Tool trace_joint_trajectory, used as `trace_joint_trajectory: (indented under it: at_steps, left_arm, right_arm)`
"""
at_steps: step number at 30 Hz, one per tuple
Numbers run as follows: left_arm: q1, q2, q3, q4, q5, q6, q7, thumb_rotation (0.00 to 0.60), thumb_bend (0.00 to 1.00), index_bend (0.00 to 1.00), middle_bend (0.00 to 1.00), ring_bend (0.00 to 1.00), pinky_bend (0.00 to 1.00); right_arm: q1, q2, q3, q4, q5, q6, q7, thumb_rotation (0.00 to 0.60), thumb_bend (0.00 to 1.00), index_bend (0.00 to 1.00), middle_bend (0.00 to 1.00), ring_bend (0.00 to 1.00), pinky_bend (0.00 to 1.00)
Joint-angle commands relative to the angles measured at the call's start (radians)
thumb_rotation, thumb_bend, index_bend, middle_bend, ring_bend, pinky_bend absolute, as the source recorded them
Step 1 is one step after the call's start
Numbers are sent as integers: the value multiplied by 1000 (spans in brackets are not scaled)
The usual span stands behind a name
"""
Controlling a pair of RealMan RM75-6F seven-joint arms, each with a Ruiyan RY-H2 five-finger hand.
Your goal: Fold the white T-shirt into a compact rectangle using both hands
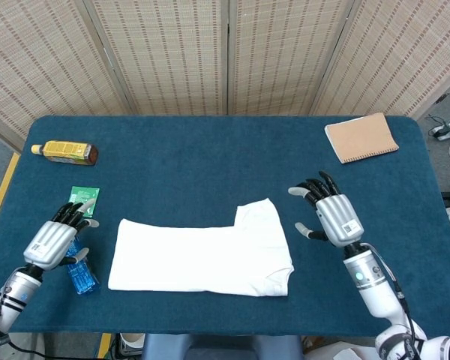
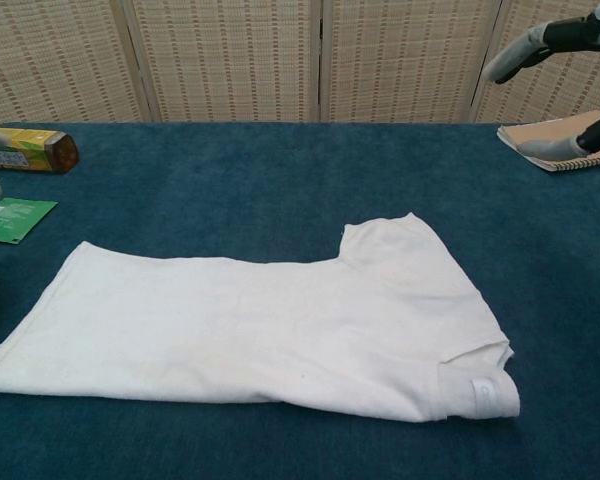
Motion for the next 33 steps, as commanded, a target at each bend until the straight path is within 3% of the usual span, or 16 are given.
trace_joint_trajectory:
  at_steps: [1, 8, 16, 20, 28, 33]
  left_arm:
    - [-52, -51, 16, 83, 71, -16, -37, 600, 324, 387, 45, 0, 0]
    - [-128, -127, 49, 226, 171, -30, -99, 600, 324, 405, 60, 0, 0]
    - [-179, -197, 79, 349, 226, -31, -62, 600, 324, 351, 60, 0, 0]
    - [-171, -244, 102, 439, 249, 21, -77, 600, 320, 342, 60, 0, 0]
    - [-131, -359, 151, 661, 295, 174, -171, 600, 177, 302, 60, 0, 0]
    - [-122, -410, 170, 752, 308, 218, -209, 600, 175, 289, 60, 0, 0]
  right_arm:
    - [-13, 14, -13, -16, -12, 11, 1, 600, 204, 268, 258, 137, 0]
    - [-32, 32, -30, -36, -32, 32, 5, 600, 205, 276, 261, 137, 0]
    - [-52, 49, -42, -45, -39, 48, 13, 600, 204, 286, 263, 137, 0]
    - [-63, 54, -47, -46, -41, 58, 21, 600, 205, 290, 263, 137, 0]
    - [-79, 55, -55, -49, -45, 70, 26, 600, 205, 298, 263, 137, 0]
    - [-82, 54, -53, -52, -45, 73, 25, 600, 205, 304, 265, 137, 0]
